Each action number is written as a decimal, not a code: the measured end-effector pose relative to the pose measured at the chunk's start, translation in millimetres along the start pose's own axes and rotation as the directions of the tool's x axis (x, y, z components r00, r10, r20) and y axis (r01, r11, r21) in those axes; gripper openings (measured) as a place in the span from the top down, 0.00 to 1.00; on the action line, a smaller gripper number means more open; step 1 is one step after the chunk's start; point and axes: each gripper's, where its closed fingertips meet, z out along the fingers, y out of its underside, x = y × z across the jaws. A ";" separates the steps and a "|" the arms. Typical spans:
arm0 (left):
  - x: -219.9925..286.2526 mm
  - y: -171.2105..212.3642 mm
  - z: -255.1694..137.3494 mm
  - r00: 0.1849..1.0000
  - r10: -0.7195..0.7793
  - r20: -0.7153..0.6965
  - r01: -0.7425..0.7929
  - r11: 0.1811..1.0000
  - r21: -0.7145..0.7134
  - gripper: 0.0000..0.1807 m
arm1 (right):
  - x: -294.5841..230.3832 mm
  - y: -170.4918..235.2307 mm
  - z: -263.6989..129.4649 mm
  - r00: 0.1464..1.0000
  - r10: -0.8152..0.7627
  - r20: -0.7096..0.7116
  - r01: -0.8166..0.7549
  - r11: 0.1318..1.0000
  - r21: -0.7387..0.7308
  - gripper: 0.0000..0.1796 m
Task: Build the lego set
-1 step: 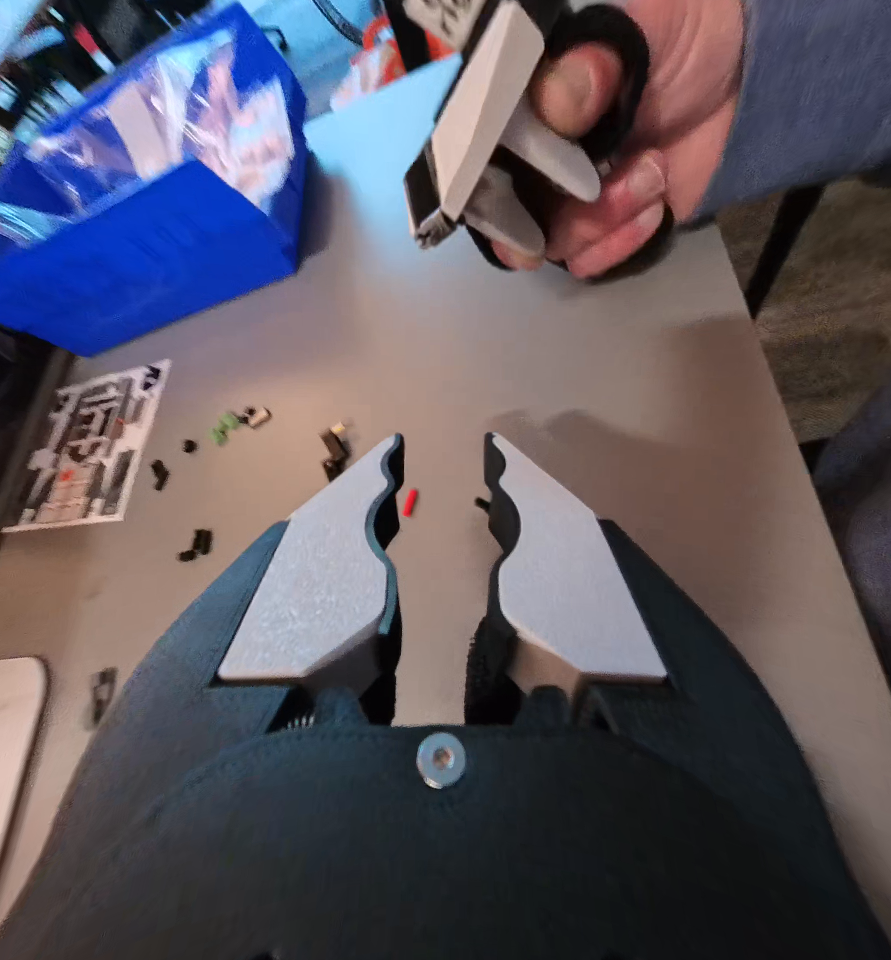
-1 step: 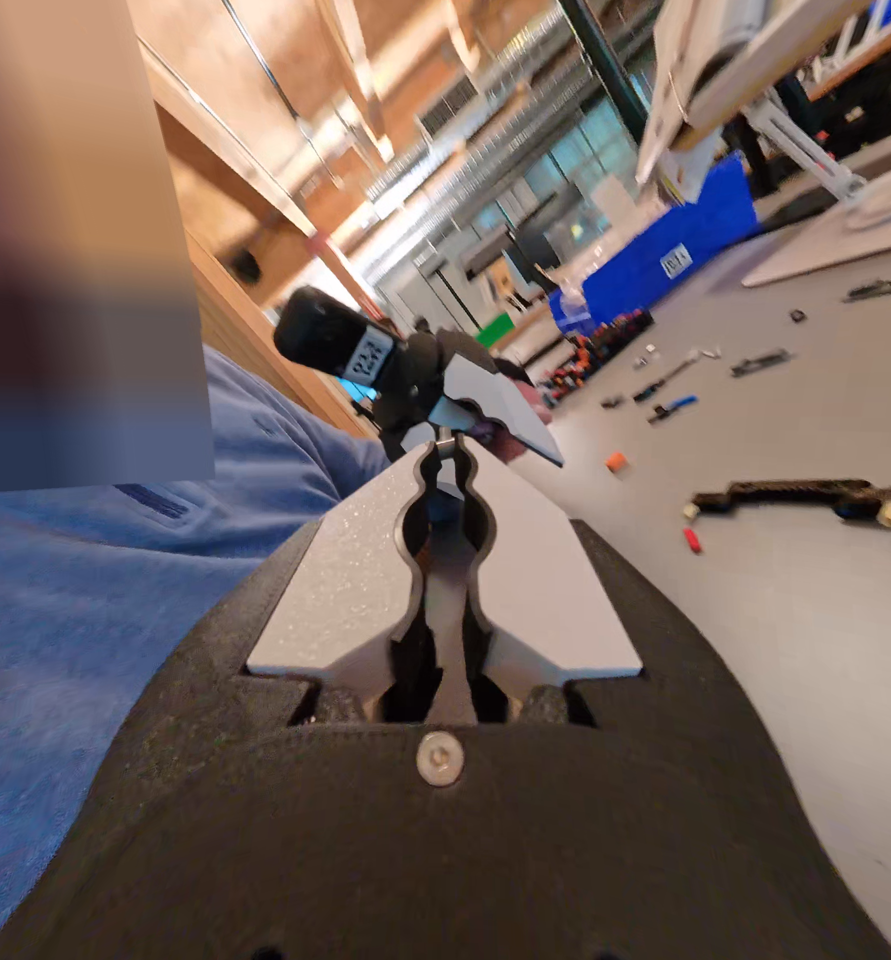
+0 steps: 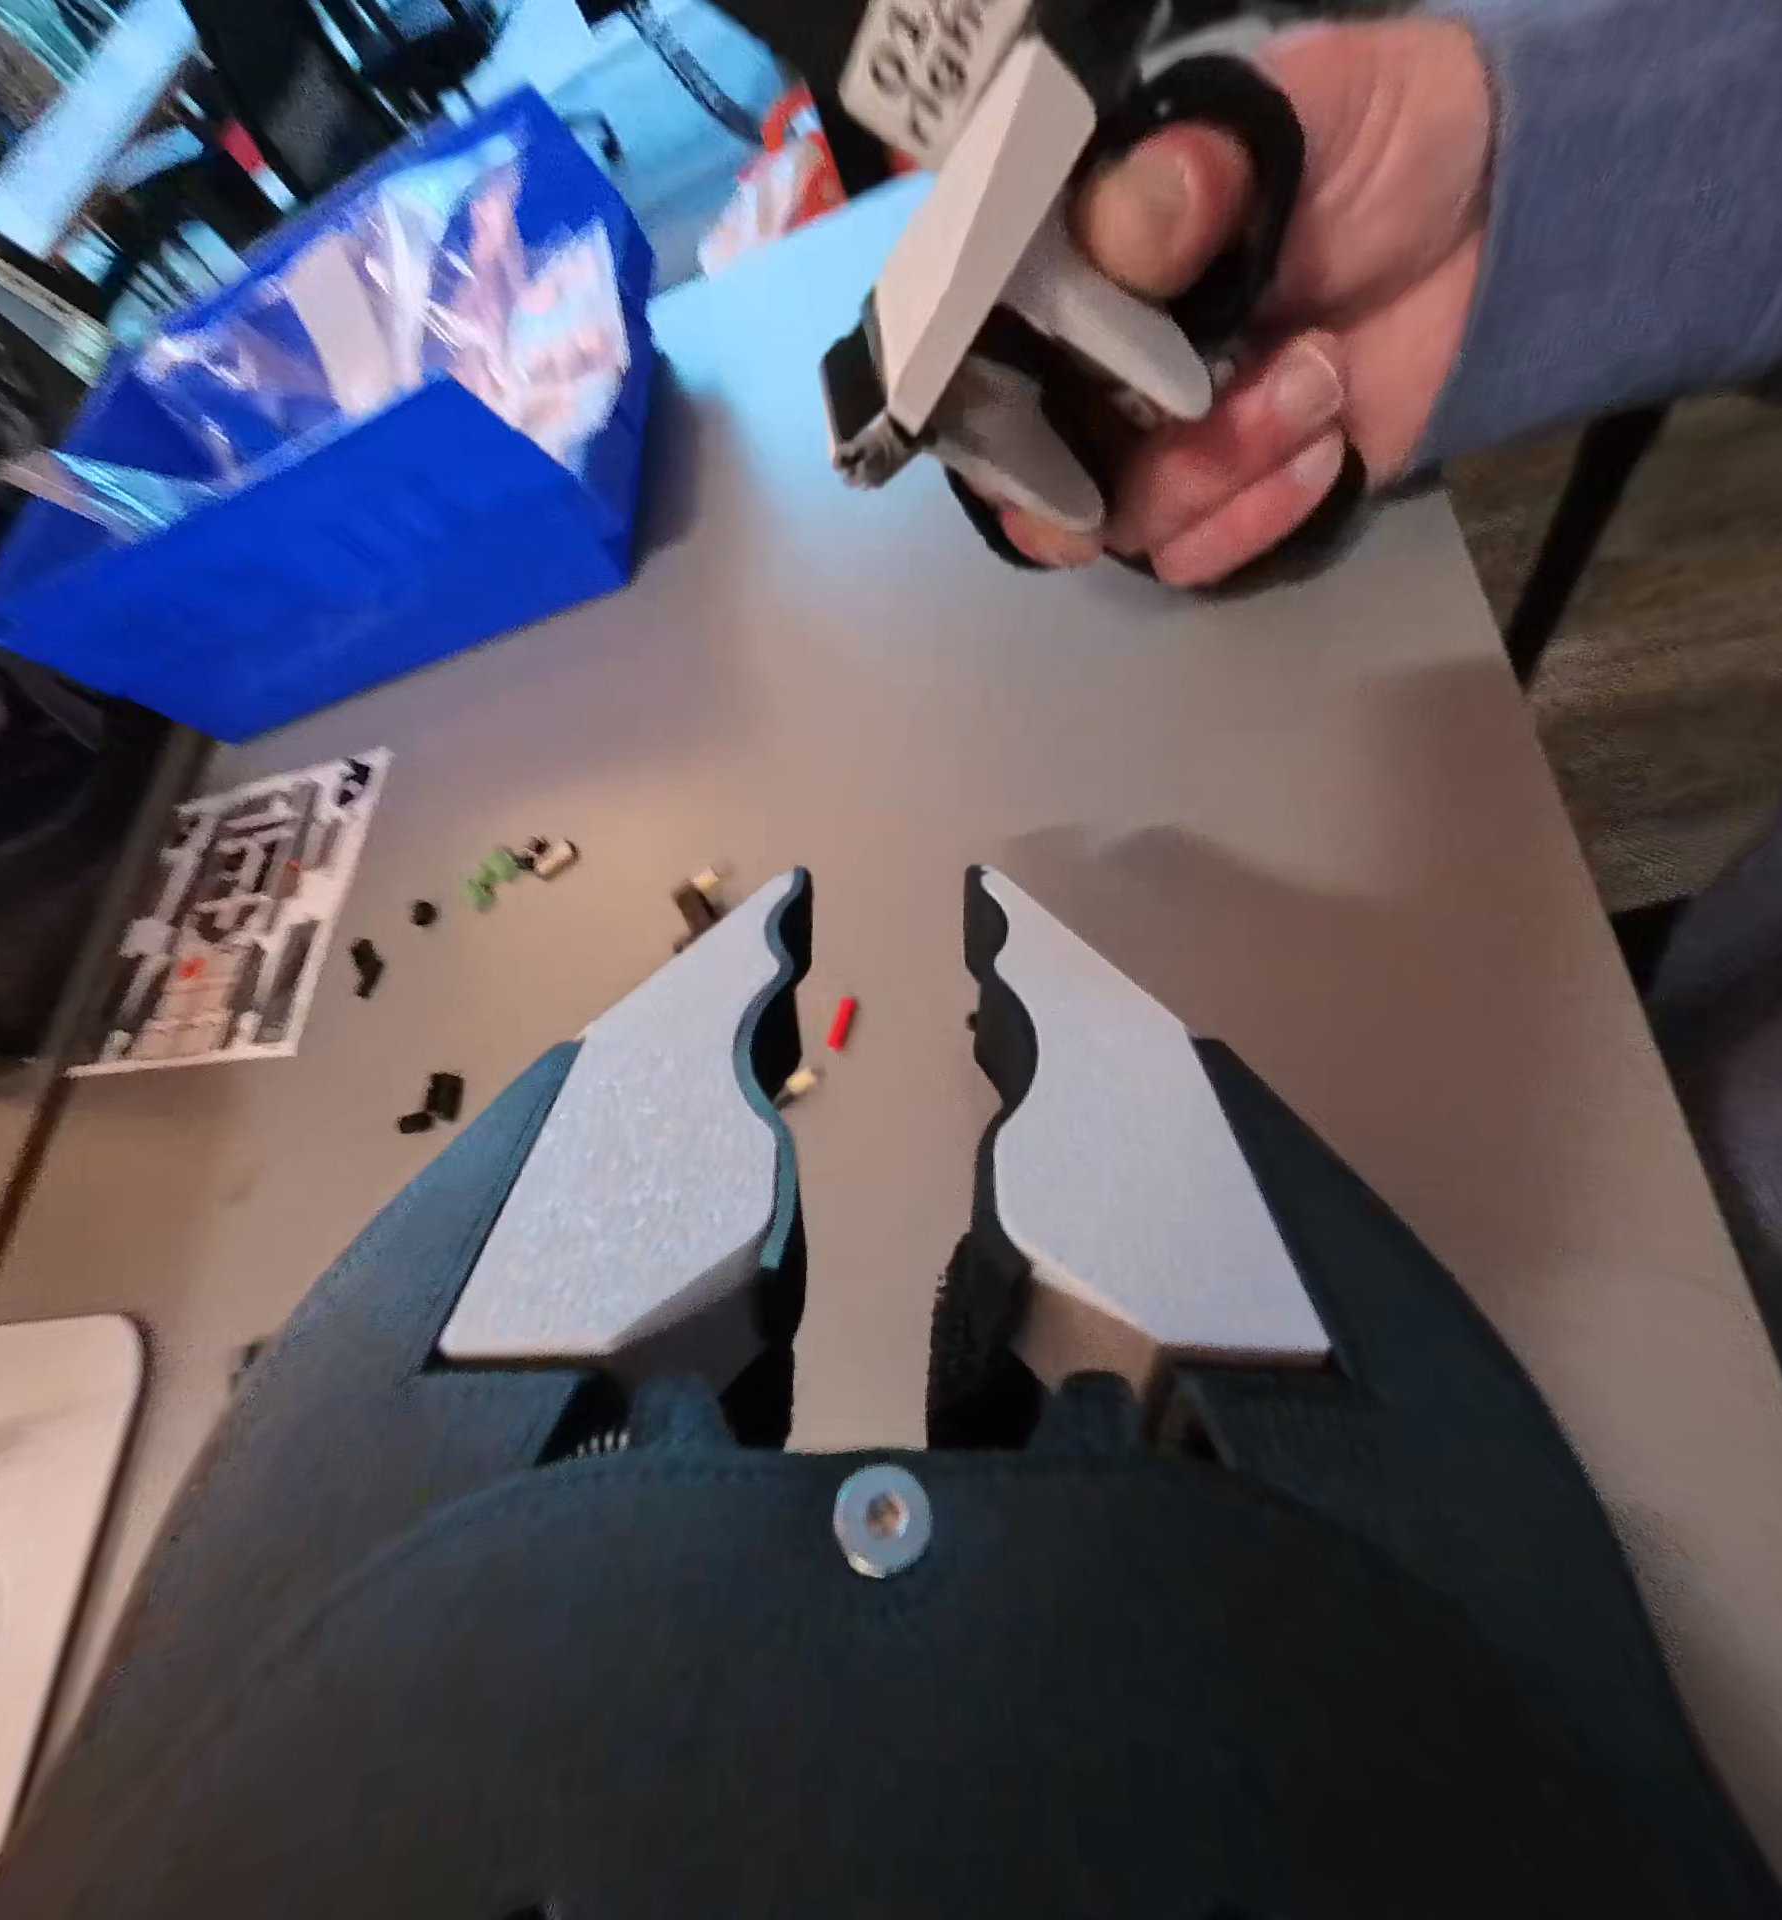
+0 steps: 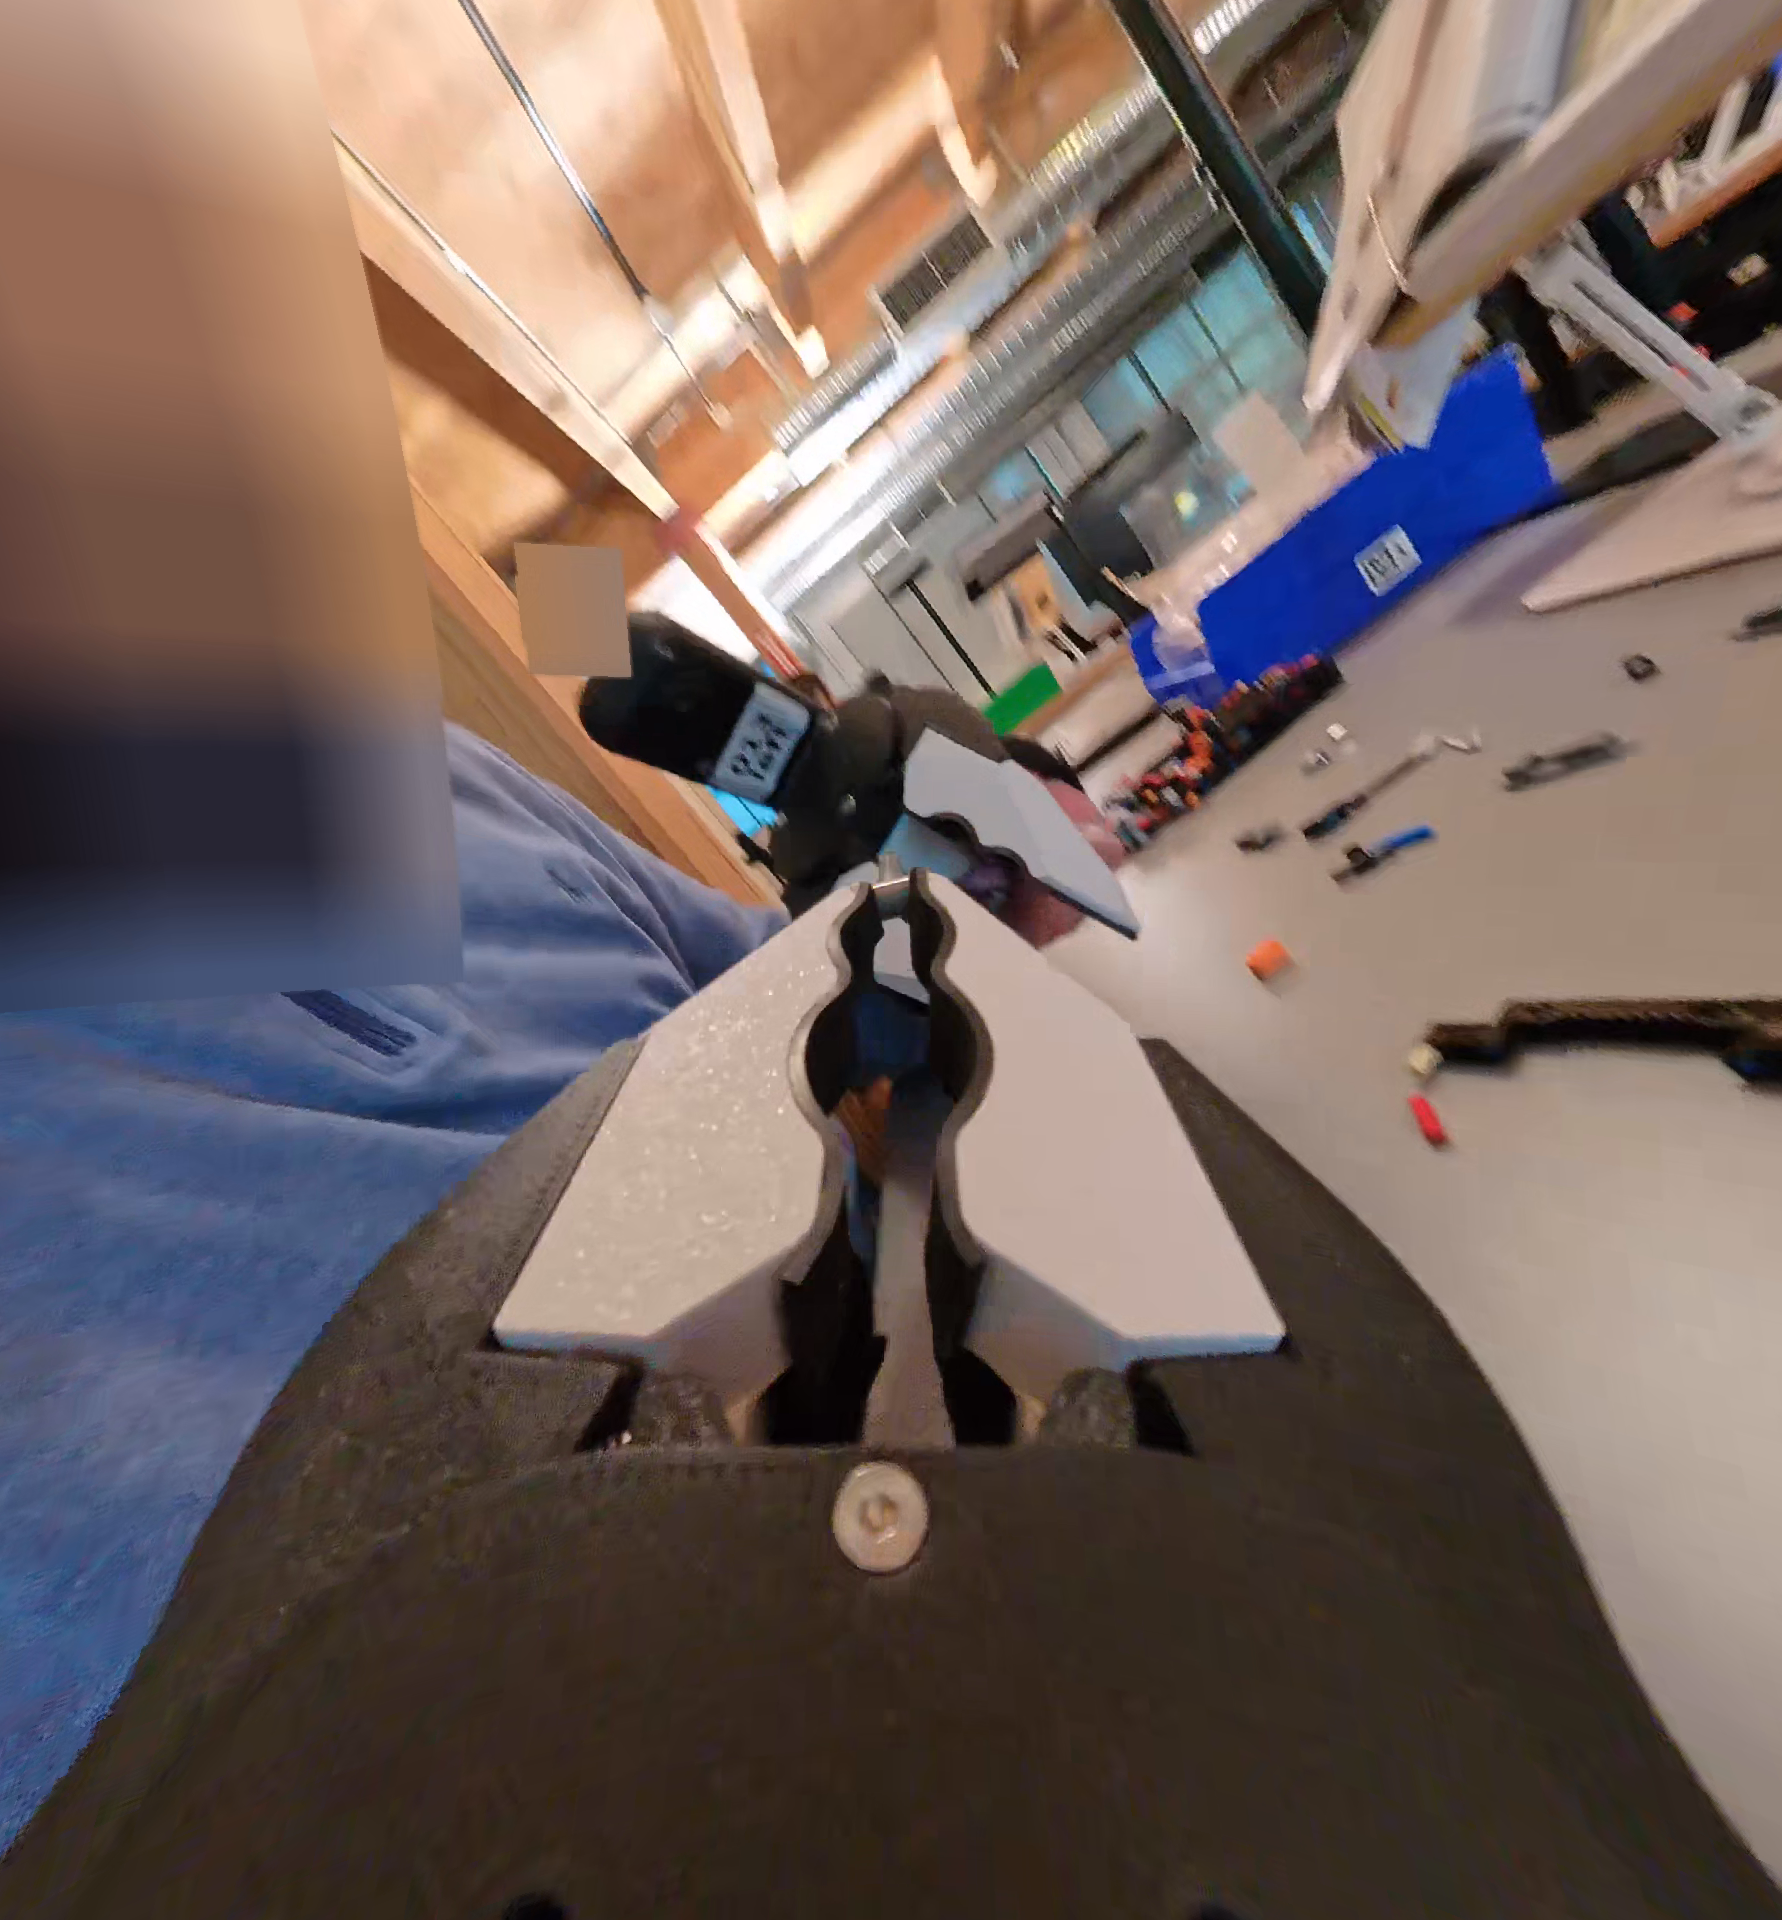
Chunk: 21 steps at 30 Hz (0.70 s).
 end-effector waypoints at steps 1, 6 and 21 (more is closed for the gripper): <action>-1.2 -7.0 -4.5 1.000 0.006 0.015 -0.007 1.000 0.030 0.86 | -5.9 -5.4 0.8 1.000 0.004 0.027 -0.005 0.999 0.036 0.98; 5.5 -21.5 -20.3 0.999 0.030 0.023 -0.032 0.996 0.079 0.86 | -29.4 -16.8 4.2 0.996 -0.031 0.081 0.021 0.992 0.121 0.98; 31.1 -6.5 -29.6 0.994 0.101 -0.046 -0.100 0.994 0.035 0.85 | -65.3 5.3 1.2 0.997 -0.073 0.039 0.069 0.993 0.097 0.98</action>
